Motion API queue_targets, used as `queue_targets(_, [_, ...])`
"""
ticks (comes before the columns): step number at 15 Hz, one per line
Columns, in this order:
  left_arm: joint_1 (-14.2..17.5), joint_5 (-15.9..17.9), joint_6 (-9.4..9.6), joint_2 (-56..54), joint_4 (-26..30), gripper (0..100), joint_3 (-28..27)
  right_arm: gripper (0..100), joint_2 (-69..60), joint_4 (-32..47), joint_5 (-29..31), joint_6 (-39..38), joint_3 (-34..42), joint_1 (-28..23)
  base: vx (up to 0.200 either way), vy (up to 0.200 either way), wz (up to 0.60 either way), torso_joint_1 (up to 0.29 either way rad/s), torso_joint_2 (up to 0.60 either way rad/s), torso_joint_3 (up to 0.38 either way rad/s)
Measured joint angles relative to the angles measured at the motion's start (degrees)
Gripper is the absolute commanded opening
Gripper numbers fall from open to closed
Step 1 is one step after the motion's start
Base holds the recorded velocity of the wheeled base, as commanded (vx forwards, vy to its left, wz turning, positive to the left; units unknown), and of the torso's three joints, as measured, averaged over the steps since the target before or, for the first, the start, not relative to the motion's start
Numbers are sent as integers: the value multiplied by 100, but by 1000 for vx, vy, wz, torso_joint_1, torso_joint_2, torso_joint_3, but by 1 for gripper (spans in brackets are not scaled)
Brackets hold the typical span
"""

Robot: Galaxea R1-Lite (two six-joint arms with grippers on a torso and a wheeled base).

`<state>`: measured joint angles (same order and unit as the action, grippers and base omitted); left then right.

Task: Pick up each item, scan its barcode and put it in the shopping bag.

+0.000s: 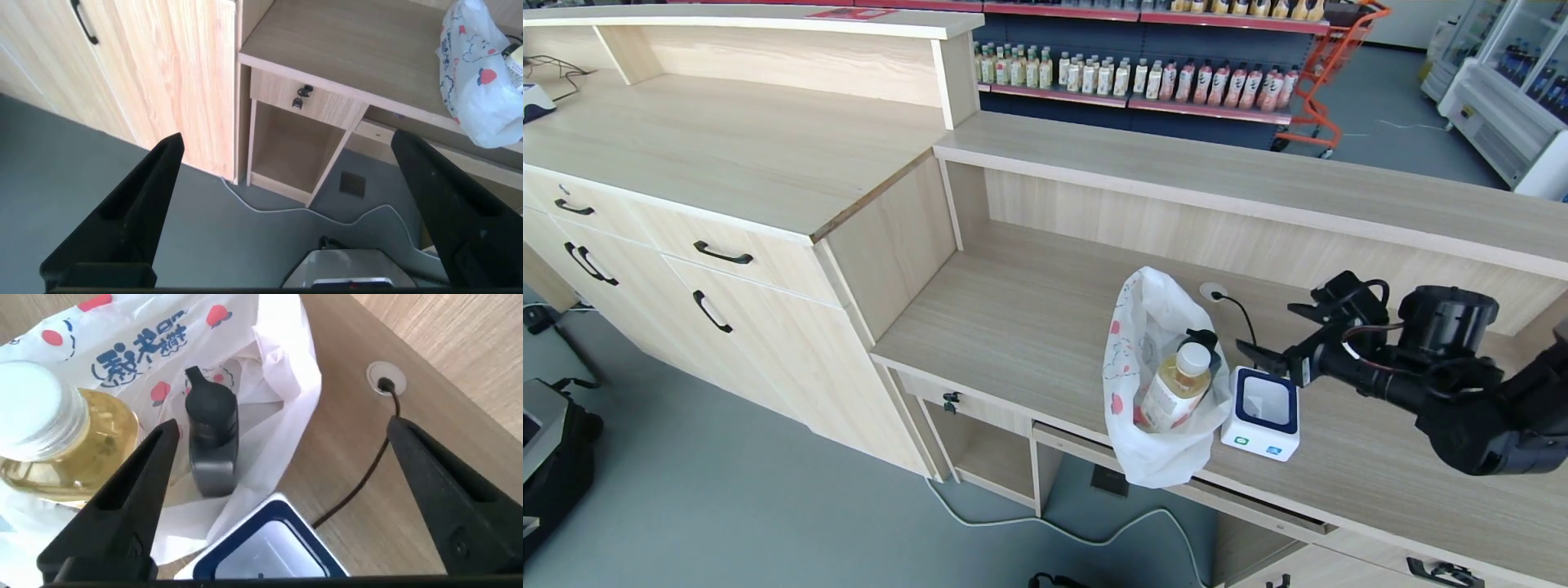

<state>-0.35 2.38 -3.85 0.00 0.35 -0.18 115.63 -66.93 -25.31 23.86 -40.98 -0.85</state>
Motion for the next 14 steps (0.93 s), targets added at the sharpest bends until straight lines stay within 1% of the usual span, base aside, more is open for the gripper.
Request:
queue_targets(2, [0, 0, 0, 0, 0, 100, 0, 100, -827, -167, 282, 213, 890, -204, 0, 0, 0, 0, 0, 0])
queue_targets(4, [0, -2, 2, 0, -2, 100, 0, 100, -1607, -224, 613, 580, 1597, -669, 0, 0, 0, 0, 0, 0])
queue_targets(5, [0, 0, 2, 0, -2, 100, 0, 100, -1842, -190, 660, 672, 1759, -887, 0, 0, 0, 0, 0, 0])
queue_targets(6, [2, 0, 0, 0, -2, 100, 0, 100, -2078, -177, 673, 747, 1858, -1191, 0, 0, -600, 2, 7, 2])
queue_targets(8, [2, 0, 0, 0, -4, 100, 0, 100, -2365, -201, 689, 795, 1921, -1570, 0, 0, -600, 0, -3, 2])
queue_targets(12, [2, -2, 0, 0, 0, 100, 0, 100, -2684, -177, 695, 723, 1936, -1913, 0, 0, -600, 4, 4, 2])
queue_targets(14, [2, -2, 0, 0, 0, 100, 0, 100, -2800, -104, 724, 562, 1941, -2026, 0, 0, -600, -2, 0, 0])
